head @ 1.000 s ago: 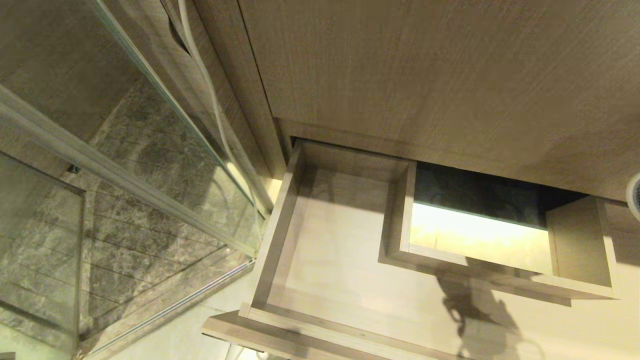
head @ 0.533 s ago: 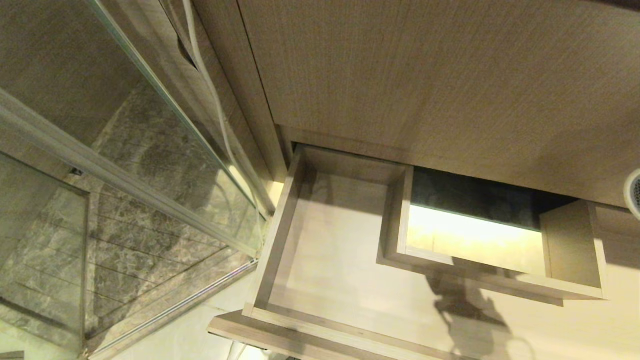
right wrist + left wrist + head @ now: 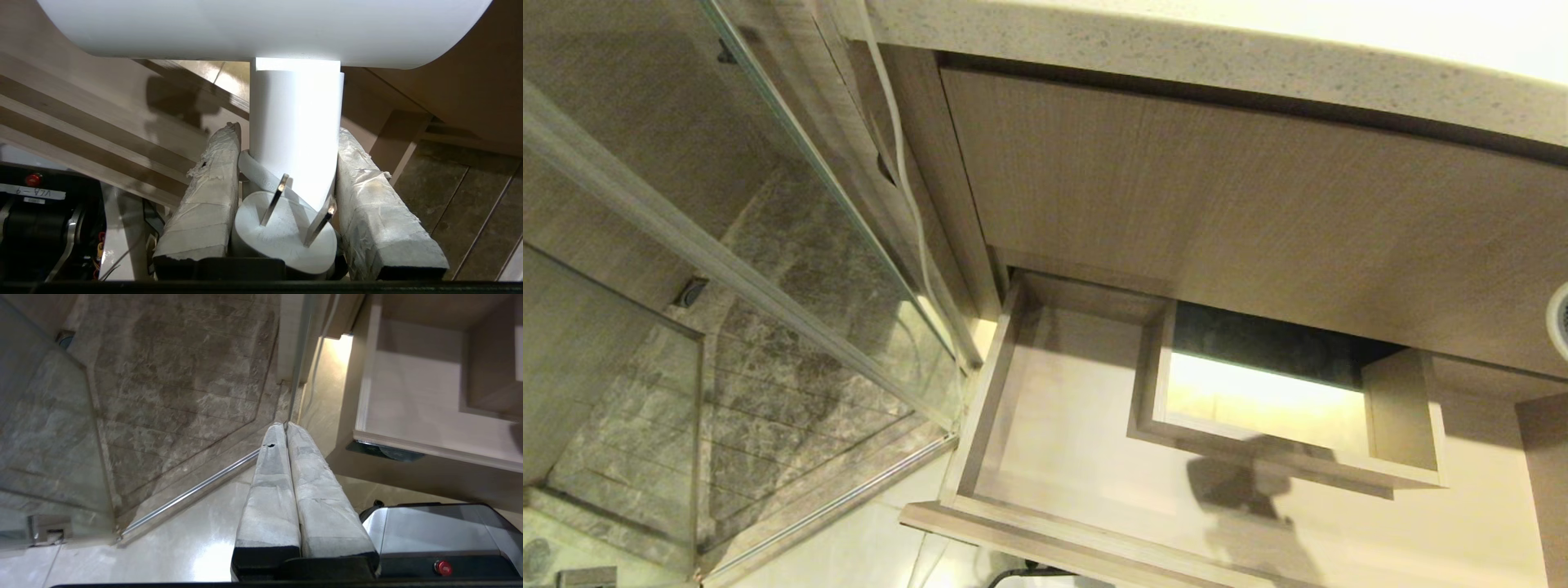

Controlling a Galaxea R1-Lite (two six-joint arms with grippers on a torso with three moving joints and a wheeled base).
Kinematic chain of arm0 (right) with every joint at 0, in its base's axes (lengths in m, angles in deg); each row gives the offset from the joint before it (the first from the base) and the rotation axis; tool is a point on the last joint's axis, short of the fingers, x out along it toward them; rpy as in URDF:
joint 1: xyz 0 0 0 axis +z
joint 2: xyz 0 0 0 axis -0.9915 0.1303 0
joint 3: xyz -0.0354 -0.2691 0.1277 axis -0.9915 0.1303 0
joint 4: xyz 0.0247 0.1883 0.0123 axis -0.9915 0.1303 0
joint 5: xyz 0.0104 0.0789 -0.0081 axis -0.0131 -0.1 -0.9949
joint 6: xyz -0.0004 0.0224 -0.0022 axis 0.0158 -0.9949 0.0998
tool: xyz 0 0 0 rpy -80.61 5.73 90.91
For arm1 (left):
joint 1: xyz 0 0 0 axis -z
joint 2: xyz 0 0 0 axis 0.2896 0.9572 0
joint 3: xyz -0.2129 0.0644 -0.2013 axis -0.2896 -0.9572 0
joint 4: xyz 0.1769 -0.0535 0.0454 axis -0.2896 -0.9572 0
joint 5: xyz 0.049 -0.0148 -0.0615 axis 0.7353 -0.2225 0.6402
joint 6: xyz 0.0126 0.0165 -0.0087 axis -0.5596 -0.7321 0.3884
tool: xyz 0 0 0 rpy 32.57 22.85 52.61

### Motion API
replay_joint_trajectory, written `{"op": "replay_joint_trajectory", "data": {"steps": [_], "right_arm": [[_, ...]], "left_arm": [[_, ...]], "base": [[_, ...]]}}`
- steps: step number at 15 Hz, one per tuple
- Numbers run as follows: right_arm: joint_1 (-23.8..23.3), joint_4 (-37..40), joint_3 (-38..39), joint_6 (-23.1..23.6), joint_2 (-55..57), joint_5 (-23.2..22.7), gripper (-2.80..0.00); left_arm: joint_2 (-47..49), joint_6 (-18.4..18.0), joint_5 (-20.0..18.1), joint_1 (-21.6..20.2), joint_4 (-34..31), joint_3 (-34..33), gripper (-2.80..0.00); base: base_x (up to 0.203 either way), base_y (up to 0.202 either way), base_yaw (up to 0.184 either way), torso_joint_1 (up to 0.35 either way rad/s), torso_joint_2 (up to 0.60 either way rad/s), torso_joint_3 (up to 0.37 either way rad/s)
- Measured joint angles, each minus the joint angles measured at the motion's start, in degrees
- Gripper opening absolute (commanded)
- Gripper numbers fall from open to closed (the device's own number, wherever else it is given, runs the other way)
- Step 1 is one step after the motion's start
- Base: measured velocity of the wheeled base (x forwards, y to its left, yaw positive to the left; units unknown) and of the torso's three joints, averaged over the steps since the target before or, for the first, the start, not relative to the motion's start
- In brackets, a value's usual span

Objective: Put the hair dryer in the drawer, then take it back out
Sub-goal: Place it on the countertop

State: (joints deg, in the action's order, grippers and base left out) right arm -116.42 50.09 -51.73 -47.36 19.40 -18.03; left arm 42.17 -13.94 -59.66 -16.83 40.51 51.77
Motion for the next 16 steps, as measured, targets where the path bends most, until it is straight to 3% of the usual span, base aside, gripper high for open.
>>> {"op": "replay_joint_trajectory", "data": {"steps": [10, 16], "right_arm": [[-0.02, -0.2, -0.02, 0.0, 0.02, -0.02, -2.8], [0.0, -0.11, -1.24, 0.05, 2.29, 0.15, -2.8]], "left_arm": [[0.0, 0.0, 0.01, 0.0, -0.02, 0.0, -2.8], [0.0, 0.01, 0.02, 0.0, -0.05, 0.02, -2.8]], "base": [[0.0, 0.0, 0.0, 0.313, -0.54, -0.249], [0.0, 0.0, 0.0, 0.072, -0.12, -0.059]]}}
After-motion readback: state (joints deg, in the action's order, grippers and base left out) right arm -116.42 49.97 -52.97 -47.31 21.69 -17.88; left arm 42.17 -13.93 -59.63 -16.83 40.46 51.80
